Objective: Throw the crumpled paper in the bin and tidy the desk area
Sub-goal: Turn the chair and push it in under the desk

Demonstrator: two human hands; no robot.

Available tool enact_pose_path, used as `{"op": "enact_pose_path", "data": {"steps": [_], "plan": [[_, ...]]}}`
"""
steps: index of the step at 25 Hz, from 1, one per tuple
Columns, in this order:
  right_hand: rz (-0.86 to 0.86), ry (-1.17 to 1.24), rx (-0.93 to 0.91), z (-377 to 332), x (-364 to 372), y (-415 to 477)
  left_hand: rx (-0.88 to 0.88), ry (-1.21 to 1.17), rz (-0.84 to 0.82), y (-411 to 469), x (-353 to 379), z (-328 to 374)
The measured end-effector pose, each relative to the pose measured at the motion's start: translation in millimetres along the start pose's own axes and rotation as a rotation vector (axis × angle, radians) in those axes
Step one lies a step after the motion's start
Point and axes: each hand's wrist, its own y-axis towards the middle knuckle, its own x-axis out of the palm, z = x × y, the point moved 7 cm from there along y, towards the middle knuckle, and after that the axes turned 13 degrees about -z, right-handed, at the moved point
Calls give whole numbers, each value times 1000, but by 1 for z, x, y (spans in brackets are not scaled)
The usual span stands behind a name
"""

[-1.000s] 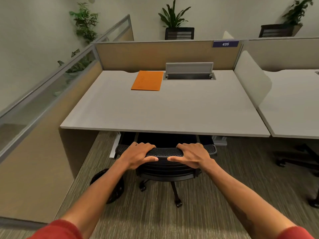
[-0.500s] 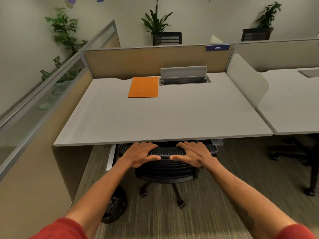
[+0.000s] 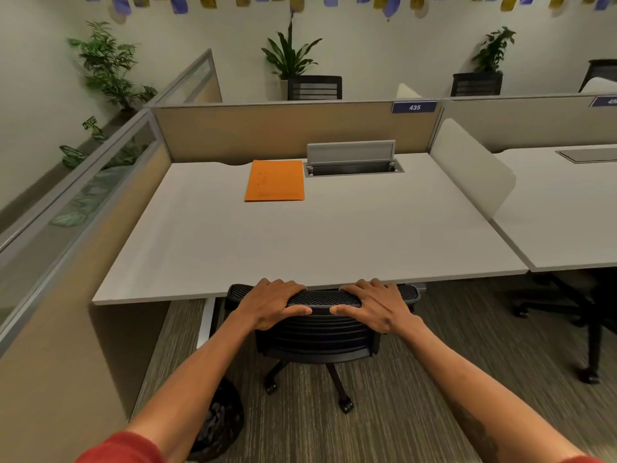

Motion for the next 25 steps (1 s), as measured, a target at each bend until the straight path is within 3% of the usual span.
{"op": "enact_pose_path", "data": {"steps": [16, 25], "plan": [[-35, 45, 2, -1, 0, 7, -130, -30, 8, -2, 0, 3], [58, 117, 19, -18, 5, -12, -253, -130, 51, -17, 5, 36]]}}
